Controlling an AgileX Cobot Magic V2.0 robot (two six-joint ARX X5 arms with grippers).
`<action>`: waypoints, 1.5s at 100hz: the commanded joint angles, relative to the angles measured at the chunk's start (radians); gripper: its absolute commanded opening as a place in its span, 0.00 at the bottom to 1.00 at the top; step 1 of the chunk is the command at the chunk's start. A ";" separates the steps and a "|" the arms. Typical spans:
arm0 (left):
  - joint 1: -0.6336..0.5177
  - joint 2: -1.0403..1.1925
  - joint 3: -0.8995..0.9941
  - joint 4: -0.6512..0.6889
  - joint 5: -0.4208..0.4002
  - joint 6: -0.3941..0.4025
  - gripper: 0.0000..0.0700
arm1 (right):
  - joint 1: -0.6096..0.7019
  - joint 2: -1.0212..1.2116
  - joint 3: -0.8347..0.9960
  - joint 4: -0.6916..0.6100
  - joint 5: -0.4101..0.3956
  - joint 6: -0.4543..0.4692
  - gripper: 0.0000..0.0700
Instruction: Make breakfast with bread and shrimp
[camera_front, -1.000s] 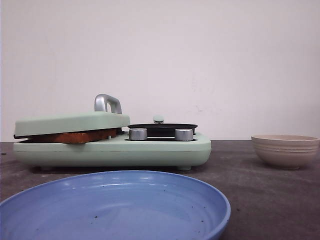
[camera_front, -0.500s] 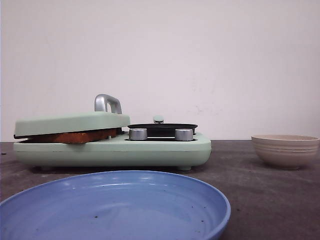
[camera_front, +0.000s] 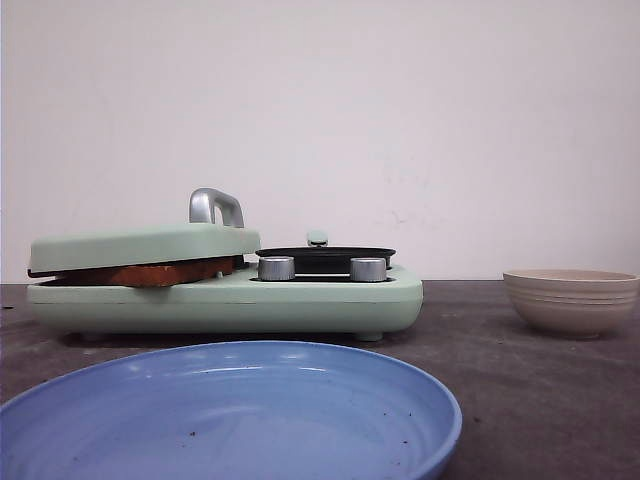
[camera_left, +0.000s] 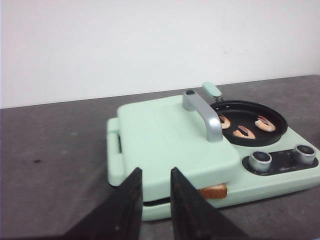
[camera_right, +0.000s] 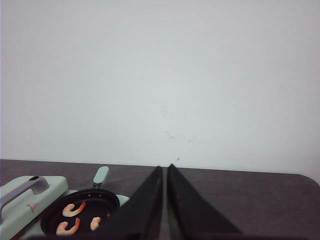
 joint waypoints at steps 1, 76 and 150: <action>0.008 -0.021 -0.057 0.073 0.005 -0.050 0.02 | 0.004 0.001 0.006 0.011 0.001 0.010 0.01; 0.020 -0.190 -0.311 0.017 -0.149 -0.026 0.02 | 0.004 0.001 0.006 0.014 0.001 0.010 0.01; 0.027 -0.190 -0.311 0.019 -0.142 -0.052 0.02 | 0.004 0.001 0.006 0.014 0.001 0.010 0.01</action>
